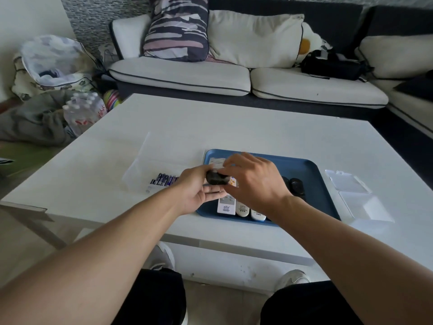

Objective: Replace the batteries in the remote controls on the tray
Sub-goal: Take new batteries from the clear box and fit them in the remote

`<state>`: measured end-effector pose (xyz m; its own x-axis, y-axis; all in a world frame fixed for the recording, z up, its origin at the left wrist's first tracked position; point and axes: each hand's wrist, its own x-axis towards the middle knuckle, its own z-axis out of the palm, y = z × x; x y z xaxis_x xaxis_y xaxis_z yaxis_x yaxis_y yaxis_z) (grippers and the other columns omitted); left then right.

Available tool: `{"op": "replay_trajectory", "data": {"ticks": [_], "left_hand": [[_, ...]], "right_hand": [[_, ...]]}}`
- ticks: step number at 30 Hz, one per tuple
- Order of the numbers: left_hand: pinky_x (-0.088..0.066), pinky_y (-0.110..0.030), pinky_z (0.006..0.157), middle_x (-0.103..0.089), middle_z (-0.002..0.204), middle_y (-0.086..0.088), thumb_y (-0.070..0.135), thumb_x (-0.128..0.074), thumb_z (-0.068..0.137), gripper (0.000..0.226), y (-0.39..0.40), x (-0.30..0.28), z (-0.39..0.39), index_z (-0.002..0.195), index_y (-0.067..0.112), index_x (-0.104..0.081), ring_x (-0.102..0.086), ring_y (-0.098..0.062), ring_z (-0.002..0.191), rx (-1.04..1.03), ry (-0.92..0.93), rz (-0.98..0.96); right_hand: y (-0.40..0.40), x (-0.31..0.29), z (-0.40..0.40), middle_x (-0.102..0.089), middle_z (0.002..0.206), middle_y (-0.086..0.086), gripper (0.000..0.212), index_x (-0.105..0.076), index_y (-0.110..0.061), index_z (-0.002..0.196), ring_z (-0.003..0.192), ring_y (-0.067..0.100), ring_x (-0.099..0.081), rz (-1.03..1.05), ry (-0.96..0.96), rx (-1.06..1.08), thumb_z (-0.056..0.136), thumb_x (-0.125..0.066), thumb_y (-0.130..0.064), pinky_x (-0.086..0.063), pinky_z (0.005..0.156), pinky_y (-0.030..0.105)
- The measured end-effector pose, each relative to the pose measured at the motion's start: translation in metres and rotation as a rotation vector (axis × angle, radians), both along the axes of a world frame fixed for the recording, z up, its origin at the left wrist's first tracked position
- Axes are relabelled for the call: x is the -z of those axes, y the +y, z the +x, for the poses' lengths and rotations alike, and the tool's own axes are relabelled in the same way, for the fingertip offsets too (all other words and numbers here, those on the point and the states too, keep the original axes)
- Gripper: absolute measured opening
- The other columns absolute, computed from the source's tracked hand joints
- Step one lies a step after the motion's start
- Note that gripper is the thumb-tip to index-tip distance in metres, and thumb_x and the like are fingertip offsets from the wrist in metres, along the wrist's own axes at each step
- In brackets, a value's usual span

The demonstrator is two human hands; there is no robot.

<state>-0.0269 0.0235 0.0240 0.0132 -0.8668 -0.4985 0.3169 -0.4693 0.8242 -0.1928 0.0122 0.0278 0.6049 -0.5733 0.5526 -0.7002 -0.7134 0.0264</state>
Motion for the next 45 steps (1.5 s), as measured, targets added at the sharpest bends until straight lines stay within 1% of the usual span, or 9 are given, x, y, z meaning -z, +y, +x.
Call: {"op": "replay_trajectory", "data": {"ticks": [4, 8, 14, 18, 23, 27, 33, 38, 45], "left_hand": [[-0.059, -0.05, 0.089, -0.075, 0.085, -0.014, 0.019, -0.054, 0.102, 0.032, 0.003, 0.005, 0.003, 0.126, -0.001, -0.061, -0.074, -0.034, 0.09, 0.066, -0.1, 0.007], [-0.055, -0.054, 0.097, -0.075, 0.079, -0.011, 0.021, -0.057, 0.1, 0.019, 0.006, 0.011, 0.009, 0.098, 0.006, -0.069, -0.073, -0.03, 0.088, 0.145, -0.197, 0.042], [-0.059, -0.054, 0.088, -0.071, 0.068, -0.008, 0.025, -0.057, 0.096, 0.022, 0.009, 0.015, 0.014, 0.087, 0.009, -0.069, -0.067, -0.027, 0.06, 0.257, -0.41, 0.059], [-0.062, -0.055, 0.078, -0.075, 0.091, -0.015, 0.039, -0.052, 0.099, 0.038, 0.015, 0.012, 0.018, 0.108, 0.005, -0.069, -0.074, -0.04, 0.076, 0.318, -0.561, 0.09], [-0.062, -0.055, 0.069, -0.063, 0.11, -0.012, 0.042, -0.05, 0.101, 0.04, 0.02, 0.007, 0.019, 0.118, 0.008, -0.061, -0.073, -0.039, 0.089, 0.372, -0.657, 0.125], [-0.063, -0.052, 0.066, -0.059, 0.106, -0.006, 0.037, -0.051, 0.1, 0.028, 0.021, 0.003, 0.015, 0.106, 0.011, -0.06, -0.071, -0.031, 0.081, 0.404, -0.705, 0.135], [-0.062, -0.054, 0.067, -0.058, 0.104, -0.001, 0.024, -0.046, 0.098, 0.031, 0.022, 0.003, 0.01, 0.122, 0.007, -0.058, -0.069, -0.03, 0.08, 0.482, -0.755, 0.157], [-0.063, -0.051, 0.062, -0.055, 0.111, -0.011, 0.017, -0.041, 0.097, 0.035, 0.022, 0.002, 0.007, 0.127, 0.004, -0.053, -0.072, -0.031, 0.082, 0.524, -0.825, 0.2], [-0.063, -0.052, 0.072, -0.062, 0.105, -0.023, 0.012, -0.037, 0.095, 0.036, 0.018, 0.007, 0.011, 0.126, 0.003, -0.052, -0.074, -0.042, 0.089, 0.579, -0.914, 0.214]], "right_hand": [[-0.001, 0.014, 0.006, -0.068, 0.072, -0.007, 0.023, -0.073, -0.022, 0.091, 0.07, 0.023, -0.063, 0.05, 0.029, 0.025, 0.069, -0.079, -0.023, -0.05, 0.055, 0.032], [0.001, 0.029, 0.015, -0.07, 0.073, -0.008, 0.023, -0.075, -0.027, 0.09, 0.07, 0.023, -0.065, 0.055, 0.099, 0.032, 0.069, -0.078, -0.031, -0.051, 0.059, 0.031], [0.007, 0.045, 0.026, -0.071, 0.075, -0.01, 0.015, -0.074, -0.028, 0.083, 0.071, 0.021, -0.065, 0.011, 0.24, 0.012, 0.074, -0.074, -0.04, -0.044, 0.061, 0.031], [0.009, 0.054, 0.027, -0.072, 0.076, -0.009, 0.021, -0.075, -0.026, 0.089, 0.07, 0.021, -0.067, 0.013, 0.358, 0.043, 0.073, -0.07, -0.039, -0.045, 0.063, 0.033], [0.013, 0.065, 0.025, -0.072, 0.083, -0.004, 0.023, -0.073, -0.019, 0.097, 0.074, 0.023, -0.066, -0.038, 0.442, 0.011, 0.08, -0.058, -0.023, -0.047, 0.068, 0.034], [0.011, 0.062, 0.023, -0.072, 0.083, -0.003, 0.023, -0.074, -0.018, 0.099, 0.075, 0.023, -0.065, 0.004, 0.456, 0.008, 0.077, -0.069, -0.022, -0.048, 0.066, 0.034], [0.018, 0.063, 0.024, -0.071, 0.09, -0.002, 0.029, -0.07, -0.018, 0.107, 0.081, 0.026, -0.065, 0.217, 0.382, 0.013, 0.079, -0.069, -0.023, -0.053, 0.07, 0.039], [0.021, 0.063, 0.026, -0.071, 0.098, -0.003, 0.018, -0.071, -0.021, 0.103, 0.087, 0.025, -0.065, 0.242, 0.334, 0.023, 0.088, -0.064, -0.029, -0.051, 0.075, 0.039], [0.018, 0.05, 0.026, -0.064, 0.122, -0.006, 0.033, -0.06, -0.024, 0.129, 0.114, 0.024, -0.054, 0.414, 0.324, 0.018, 0.099, -0.049, -0.034, -0.044, 0.095, 0.038]]}}
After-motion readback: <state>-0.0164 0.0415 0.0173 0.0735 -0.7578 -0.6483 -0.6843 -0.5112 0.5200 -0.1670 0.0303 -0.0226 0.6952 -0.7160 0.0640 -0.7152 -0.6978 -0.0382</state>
